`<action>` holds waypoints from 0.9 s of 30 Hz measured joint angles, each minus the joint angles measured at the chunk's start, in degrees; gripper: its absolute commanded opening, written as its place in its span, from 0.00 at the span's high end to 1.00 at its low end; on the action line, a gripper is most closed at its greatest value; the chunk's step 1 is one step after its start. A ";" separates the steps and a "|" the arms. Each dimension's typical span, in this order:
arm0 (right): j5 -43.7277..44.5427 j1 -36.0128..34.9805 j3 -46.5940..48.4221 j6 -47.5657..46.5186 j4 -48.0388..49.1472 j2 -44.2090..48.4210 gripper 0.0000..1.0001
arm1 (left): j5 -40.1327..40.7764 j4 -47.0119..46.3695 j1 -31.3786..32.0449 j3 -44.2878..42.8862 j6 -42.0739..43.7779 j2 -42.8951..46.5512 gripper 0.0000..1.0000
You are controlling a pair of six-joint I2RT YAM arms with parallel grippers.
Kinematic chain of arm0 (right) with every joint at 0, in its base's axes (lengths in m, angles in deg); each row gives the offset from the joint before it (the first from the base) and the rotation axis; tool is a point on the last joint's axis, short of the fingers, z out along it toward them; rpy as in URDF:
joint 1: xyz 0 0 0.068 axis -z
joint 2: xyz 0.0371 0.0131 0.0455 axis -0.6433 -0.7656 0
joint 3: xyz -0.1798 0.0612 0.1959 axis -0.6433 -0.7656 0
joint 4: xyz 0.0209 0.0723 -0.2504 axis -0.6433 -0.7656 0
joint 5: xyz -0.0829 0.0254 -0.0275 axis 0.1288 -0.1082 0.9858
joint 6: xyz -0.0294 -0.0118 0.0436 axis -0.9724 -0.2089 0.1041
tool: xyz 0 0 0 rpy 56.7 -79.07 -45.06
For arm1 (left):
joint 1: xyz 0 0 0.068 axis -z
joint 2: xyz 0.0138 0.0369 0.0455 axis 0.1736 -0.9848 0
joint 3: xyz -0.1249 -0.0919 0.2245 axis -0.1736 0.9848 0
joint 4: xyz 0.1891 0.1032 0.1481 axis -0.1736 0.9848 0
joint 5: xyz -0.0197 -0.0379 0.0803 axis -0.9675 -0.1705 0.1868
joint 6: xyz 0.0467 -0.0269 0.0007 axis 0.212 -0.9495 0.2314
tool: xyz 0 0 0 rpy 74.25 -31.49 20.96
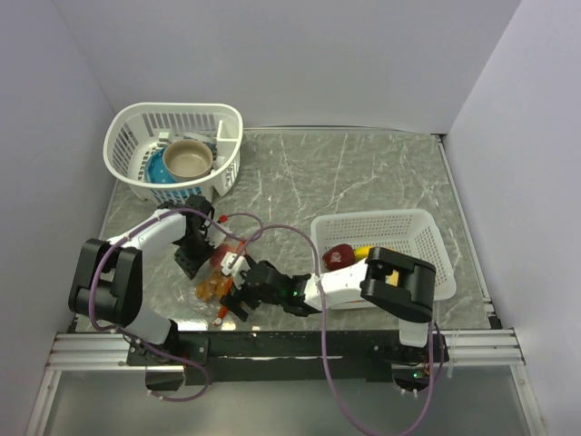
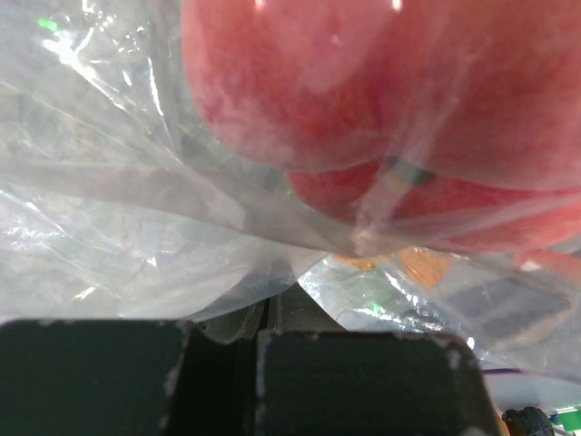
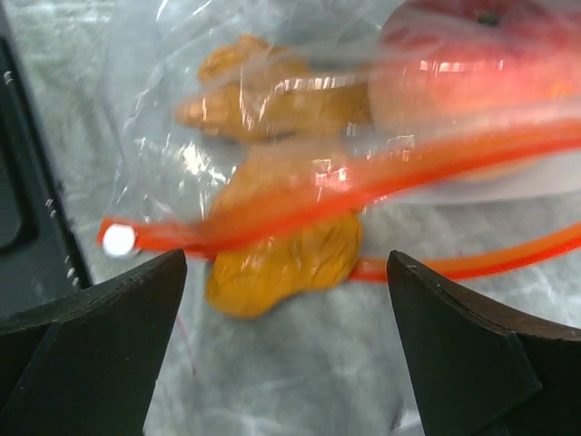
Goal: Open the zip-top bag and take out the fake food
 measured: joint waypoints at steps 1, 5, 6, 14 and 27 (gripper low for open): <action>-0.26 -0.02 -0.79 0.04 0.17 0.76 0.01 | 0.02 0.02 0.02 0.00 -0.02 0.00 0.99; -0.13 -0.26 -2.27 -0.09 0.28 2.78 0.01 | 0.11 0.00 0.02 0.00 0.00 0.00 0.99; -0.02 -0.26 -2.25 -0.22 0.46 2.80 0.01 | 0.11 0.00 0.02 0.00 0.00 0.00 0.99; 1.62 -0.28 -0.11 -1.95 -0.07 1.03 0.01 | 0.17 0.07 0.11 -0.02 0.13 0.00 0.99; -0.48 0.00 9.16 -2.95 -3.02 -7.23 0.05 | 0.61 0.98 0.11 -1.09 0.22 0.13 0.99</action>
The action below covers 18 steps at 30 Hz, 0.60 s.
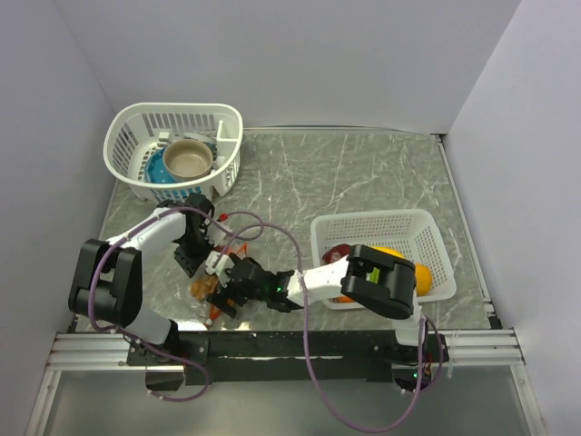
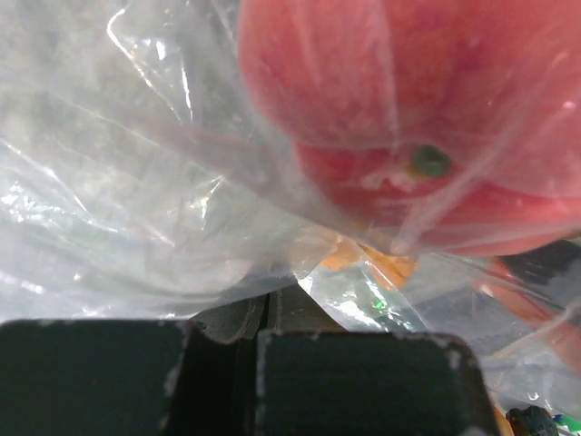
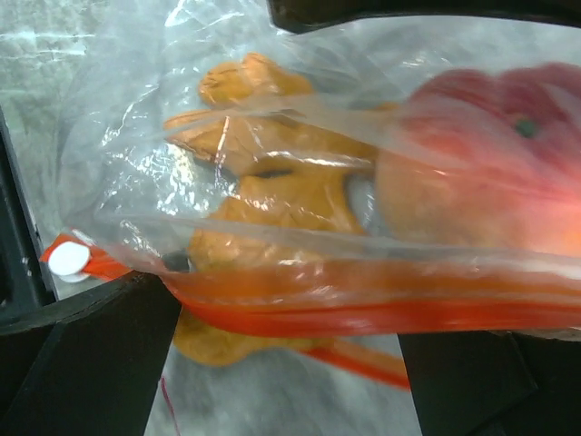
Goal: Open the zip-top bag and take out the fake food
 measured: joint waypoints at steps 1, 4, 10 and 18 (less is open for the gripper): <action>-0.33 0.00 0.81 0.26 -0.28 -0.76 0.05 | 0.04 0.09 0.00 -0.15 0.02 0.04 0.99; -0.85 -0.02 1.16 0.94 -0.66 -1.79 0.13 | 0.17 0.42 0.00 -0.33 0.02 0.66 0.99; -0.55 0.00 0.98 2.34 -0.46 -1.70 0.53 | 0.37 0.90 0.00 -0.70 0.02 1.18 0.99; 1.95 -0.09 -8.57 5.66 -5.51 9.11 0.69 | 0.46 0.07 0.04 -0.72 0.02 1.31 0.99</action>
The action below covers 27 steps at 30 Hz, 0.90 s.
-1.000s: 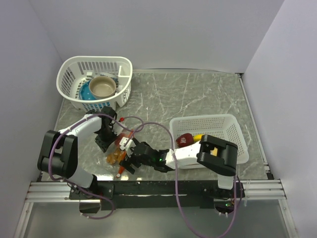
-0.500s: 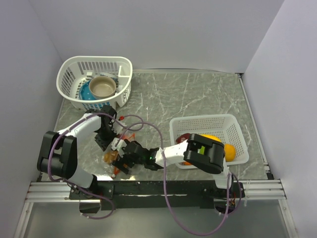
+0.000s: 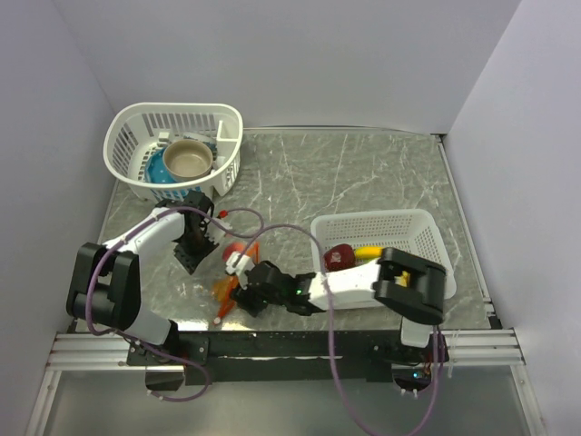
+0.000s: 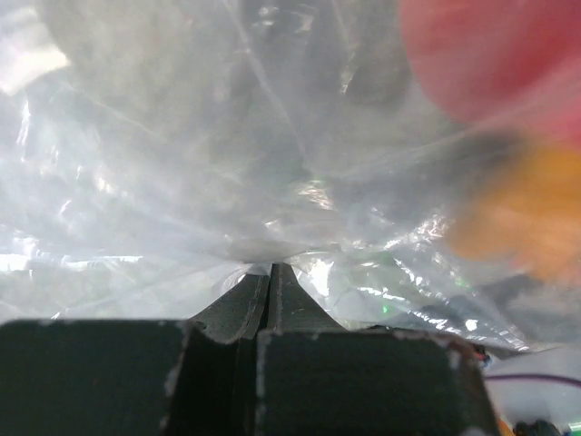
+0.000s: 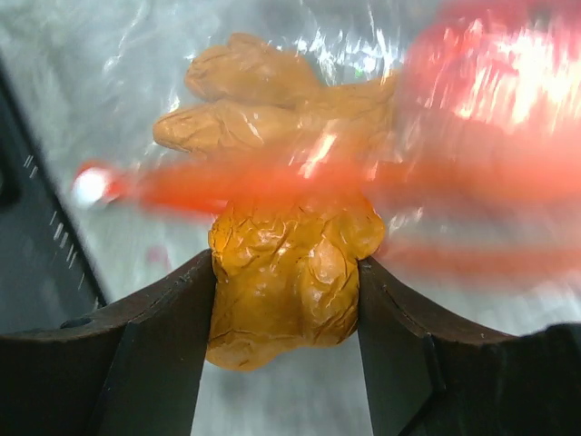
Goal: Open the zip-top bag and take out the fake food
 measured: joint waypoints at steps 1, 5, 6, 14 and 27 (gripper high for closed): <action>0.48 -0.02 -1.09 0.55 -1.77 2.58 0.69 | 0.11 -0.48 0.02 0.04 0.00 0.00 0.99; 2.10 -0.02 -4.11 2.62 -9.07 13.46 0.70 | 1.92 -2.03 0.07 0.20 0.00 -0.31 0.99; 2.25 -0.02 -4.39 3.21 -10.73 15.87 0.70 | 2.56 -2.47 0.07 0.20 0.00 -0.63 0.99; 11.41 0.28 -8.74 10.08 -26.64 33.59 0.83 | 3.78 -3.96 0.07 0.42 0.00 -1.73 0.99; 39.71 21.86 -12.57 34.45 -44.59 45.51 0.00 | 3.13 -3.37 0.07 0.39 -0.04 -1.68 0.99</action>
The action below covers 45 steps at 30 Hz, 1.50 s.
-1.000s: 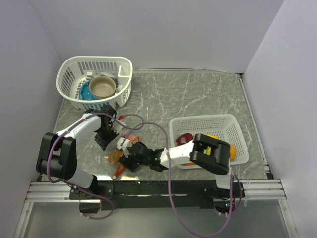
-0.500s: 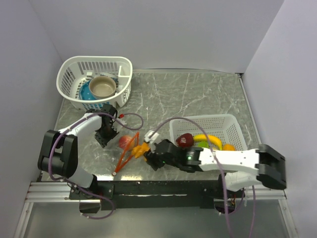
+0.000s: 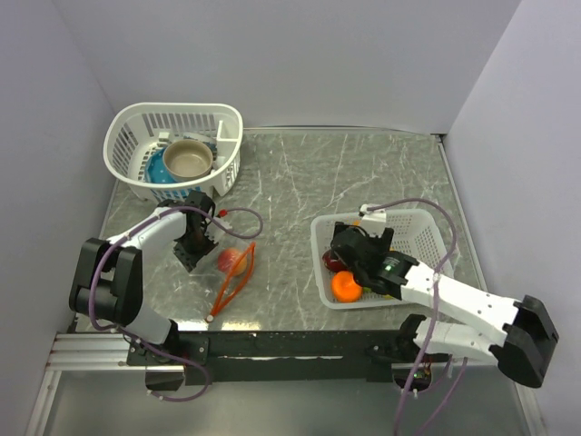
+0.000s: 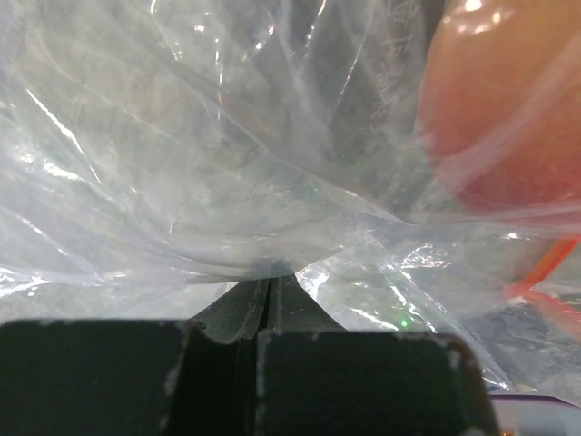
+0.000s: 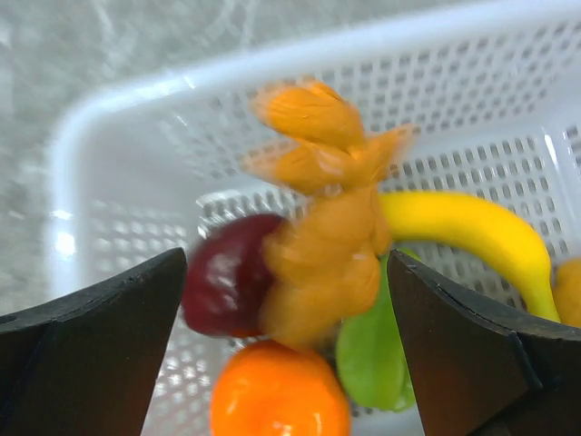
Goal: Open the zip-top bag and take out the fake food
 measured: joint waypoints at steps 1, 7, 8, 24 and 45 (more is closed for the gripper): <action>-0.39 0.02 0.00 0.20 -0.72 -1.07 0.00 | -0.15 0.02 0.00 0.00 0.00 -0.02 0.99; -1.84 -3.54 0.94 -2.67 0.44 1.09 0.00 | -0.39 0.13 0.00 -0.33 -0.15 -0.02 0.99; -1.01 -5.62 2.56 -3.63 0.31 0.33 0.00 | -0.59 0.17 0.00 -0.57 -0.24 -0.02 0.99; -12.44 -28.13 1.55 -30.10 42.69 -28.68 0.00 | -1.11 0.26 0.00 -2.25 -0.28 -0.11 0.99; -26.69 -19.19 15.65 -37.81 57.70 -49.40 0.00 | -1.09 0.04 0.00 -1.14 -0.02 -0.04 0.99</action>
